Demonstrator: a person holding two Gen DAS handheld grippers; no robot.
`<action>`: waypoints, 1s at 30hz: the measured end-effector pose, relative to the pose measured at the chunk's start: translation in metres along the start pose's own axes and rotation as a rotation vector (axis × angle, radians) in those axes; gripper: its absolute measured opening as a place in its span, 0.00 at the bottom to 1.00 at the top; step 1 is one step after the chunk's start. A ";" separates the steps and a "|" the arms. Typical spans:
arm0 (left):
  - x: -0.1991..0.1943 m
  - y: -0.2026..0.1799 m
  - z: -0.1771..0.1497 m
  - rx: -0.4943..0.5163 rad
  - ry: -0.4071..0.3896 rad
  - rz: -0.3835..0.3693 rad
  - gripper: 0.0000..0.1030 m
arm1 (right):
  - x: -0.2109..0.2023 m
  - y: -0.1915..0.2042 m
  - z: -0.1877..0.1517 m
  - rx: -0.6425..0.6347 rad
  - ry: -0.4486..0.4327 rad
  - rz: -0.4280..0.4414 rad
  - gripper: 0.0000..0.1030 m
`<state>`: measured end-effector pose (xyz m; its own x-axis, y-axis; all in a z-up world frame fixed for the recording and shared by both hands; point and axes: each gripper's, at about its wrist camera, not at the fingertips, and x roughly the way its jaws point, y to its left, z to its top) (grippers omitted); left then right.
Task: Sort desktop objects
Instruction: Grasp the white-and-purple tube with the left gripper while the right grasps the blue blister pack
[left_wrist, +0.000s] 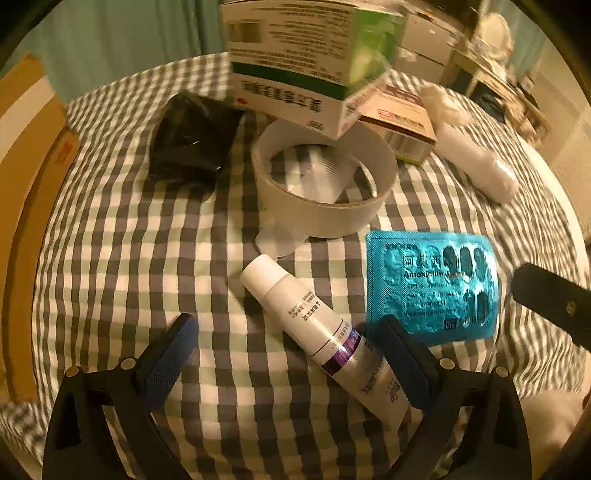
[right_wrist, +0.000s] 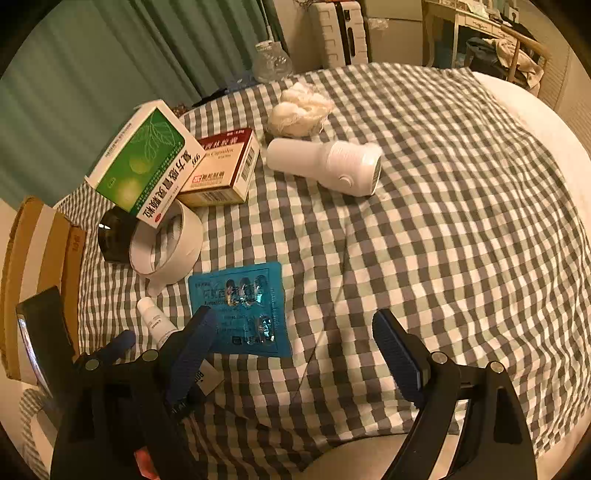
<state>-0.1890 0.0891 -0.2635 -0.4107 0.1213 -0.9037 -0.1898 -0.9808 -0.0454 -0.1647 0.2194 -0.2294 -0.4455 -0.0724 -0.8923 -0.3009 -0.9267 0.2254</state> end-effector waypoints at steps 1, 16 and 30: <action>-0.003 0.000 -0.001 0.022 -0.009 -0.013 0.69 | 0.002 0.001 0.000 -0.001 0.005 0.001 0.84; -0.031 0.015 -0.014 0.047 -0.005 -0.061 0.14 | 0.038 0.012 0.003 -0.029 0.125 0.042 0.75; -0.022 0.008 -0.011 0.085 0.002 -0.060 0.13 | 0.020 0.024 -0.003 -0.106 0.081 0.206 0.13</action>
<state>-0.1713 0.0764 -0.2486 -0.3944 0.1789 -0.9014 -0.2886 -0.9553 -0.0633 -0.1787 0.1943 -0.2430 -0.4177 -0.2892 -0.8613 -0.1190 -0.9224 0.3674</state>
